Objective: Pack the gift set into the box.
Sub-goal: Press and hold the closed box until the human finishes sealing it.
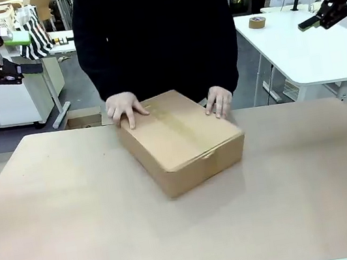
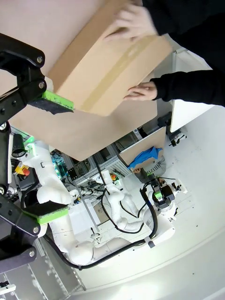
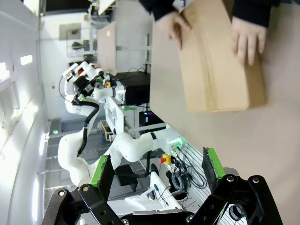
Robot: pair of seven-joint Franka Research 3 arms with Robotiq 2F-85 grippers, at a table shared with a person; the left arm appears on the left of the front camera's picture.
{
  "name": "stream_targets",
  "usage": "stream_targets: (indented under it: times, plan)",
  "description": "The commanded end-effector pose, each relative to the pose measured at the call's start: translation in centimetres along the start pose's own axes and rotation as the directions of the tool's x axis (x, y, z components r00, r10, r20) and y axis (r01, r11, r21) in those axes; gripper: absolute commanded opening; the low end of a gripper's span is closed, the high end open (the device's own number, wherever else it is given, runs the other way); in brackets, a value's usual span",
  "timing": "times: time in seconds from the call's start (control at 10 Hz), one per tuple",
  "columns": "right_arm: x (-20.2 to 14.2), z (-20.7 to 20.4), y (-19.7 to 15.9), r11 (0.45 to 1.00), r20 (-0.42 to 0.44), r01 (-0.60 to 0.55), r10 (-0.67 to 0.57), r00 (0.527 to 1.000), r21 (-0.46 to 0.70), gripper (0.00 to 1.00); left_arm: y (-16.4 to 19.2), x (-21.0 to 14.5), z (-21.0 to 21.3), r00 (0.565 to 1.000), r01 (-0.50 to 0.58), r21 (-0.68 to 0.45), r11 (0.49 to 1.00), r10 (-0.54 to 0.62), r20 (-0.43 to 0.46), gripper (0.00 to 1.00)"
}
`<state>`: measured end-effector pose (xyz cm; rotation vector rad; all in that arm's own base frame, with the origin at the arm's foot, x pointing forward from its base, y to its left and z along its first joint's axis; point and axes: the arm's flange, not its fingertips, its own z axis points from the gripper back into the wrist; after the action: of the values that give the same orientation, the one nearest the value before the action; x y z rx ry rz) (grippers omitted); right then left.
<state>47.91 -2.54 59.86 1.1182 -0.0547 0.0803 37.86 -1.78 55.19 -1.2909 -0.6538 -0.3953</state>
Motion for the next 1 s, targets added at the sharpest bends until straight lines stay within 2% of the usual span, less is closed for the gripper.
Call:
stream_targets:
  times: [0.0,0.9]
  plan:
    - [-0.10,-0.01,0.21,1.000,0.009,0.016,-0.016,1.000,-0.009,1.00,-0.17,-0.07,-0.18,1.000,0.004,-0.019,1.000,-0.003,0.022,1.00]
    - [-0.10,-0.01,0.21,1.000,0.009,0.016,-0.016,1.000,-0.009,1.00,-0.17,-0.07,-0.18,1.000,0.004,-0.019,1.000,-0.003,0.022,1.00]
